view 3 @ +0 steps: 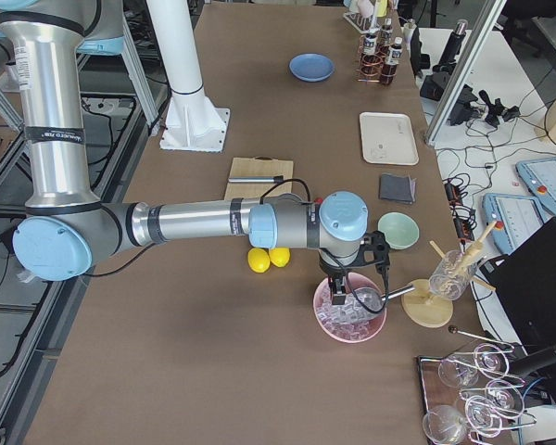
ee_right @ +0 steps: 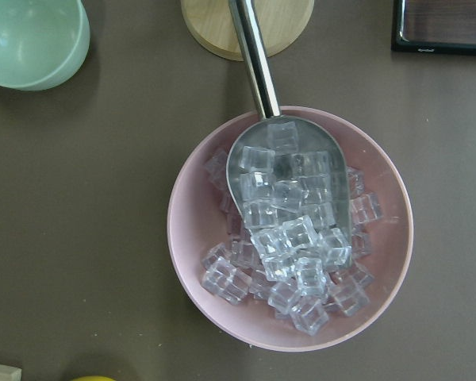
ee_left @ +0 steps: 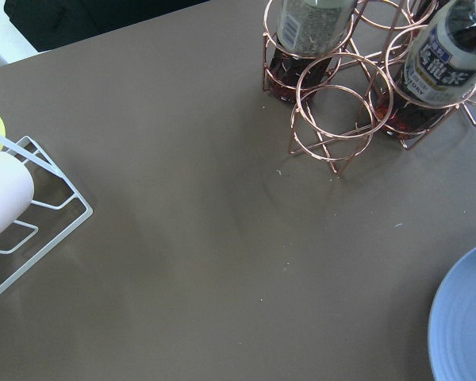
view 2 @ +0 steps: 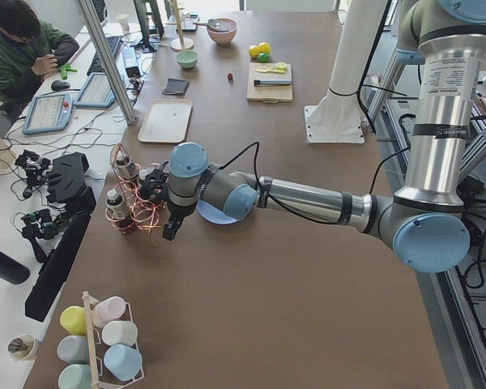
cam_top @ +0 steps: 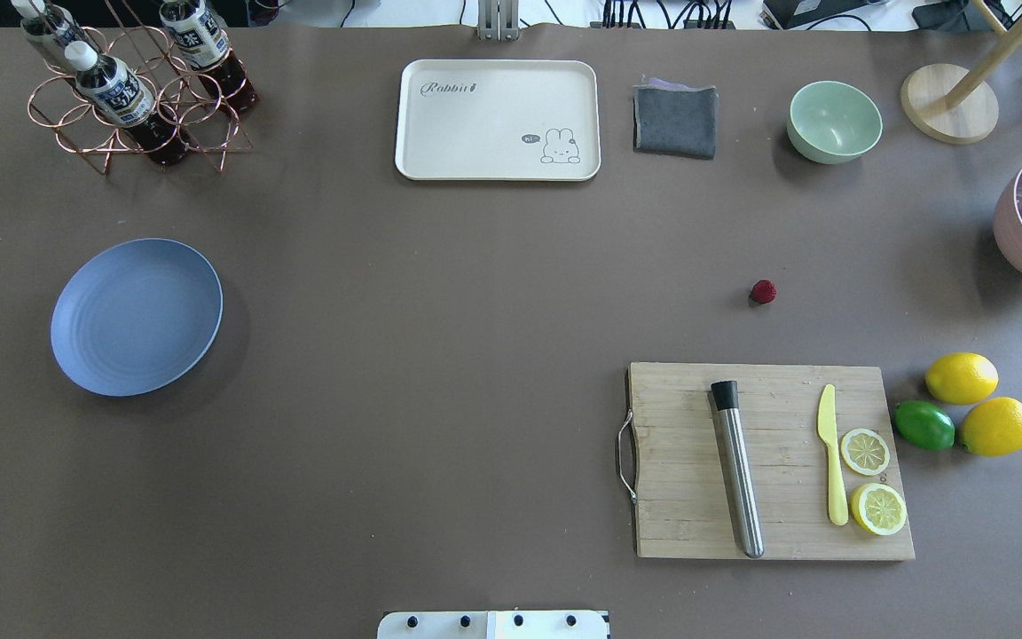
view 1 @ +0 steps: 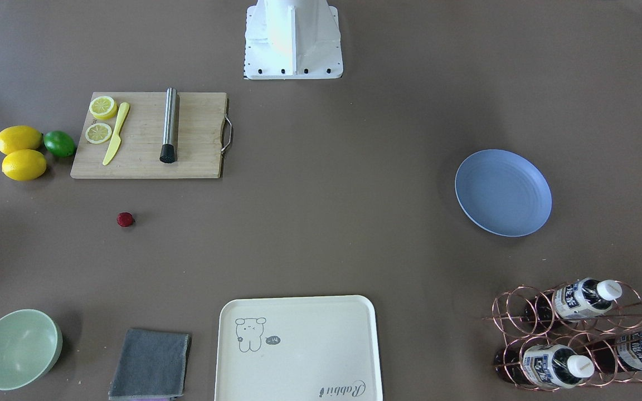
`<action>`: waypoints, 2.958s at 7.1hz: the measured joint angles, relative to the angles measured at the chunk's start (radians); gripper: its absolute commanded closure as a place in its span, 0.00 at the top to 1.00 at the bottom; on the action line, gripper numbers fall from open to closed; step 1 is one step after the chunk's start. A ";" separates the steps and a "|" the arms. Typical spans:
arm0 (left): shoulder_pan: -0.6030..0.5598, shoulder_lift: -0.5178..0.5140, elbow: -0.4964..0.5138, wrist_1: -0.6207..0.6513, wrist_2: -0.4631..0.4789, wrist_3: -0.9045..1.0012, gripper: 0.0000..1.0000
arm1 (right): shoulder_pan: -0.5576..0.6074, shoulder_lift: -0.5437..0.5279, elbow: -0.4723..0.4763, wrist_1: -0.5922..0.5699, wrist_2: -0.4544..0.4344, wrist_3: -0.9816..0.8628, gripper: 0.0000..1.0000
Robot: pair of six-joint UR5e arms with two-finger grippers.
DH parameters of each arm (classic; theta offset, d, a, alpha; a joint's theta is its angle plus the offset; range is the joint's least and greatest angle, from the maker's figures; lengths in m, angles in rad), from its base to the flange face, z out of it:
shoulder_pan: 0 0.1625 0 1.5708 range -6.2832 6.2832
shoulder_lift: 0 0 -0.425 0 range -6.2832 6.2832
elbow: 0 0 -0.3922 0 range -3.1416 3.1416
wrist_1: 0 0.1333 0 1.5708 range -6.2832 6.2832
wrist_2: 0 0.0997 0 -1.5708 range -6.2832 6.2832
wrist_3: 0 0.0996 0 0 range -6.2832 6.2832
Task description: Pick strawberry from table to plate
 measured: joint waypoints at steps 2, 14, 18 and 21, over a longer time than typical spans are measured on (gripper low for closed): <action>0.092 0.038 0.028 -0.175 0.004 -0.115 0.98 | -0.052 0.012 0.049 0.000 -0.001 0.098 1.00; 0.498 0.020 0.277 -0.673 0.143 -0.589 0.58 | -0.140 0.084 0.117 0.000 -0.008 0.294 1.00; 0.507 0.027 0.293 -0.727 0.129 -0.589 0.00 | -0.139 0.083 0.123 0.000 -0.009 0.300 1.00; 0.425 0.005 0.278 -0.667 -0.050 -0.594 0.00 | -0.139 0.082 0.123 0.000 -0.009 0.306 1.00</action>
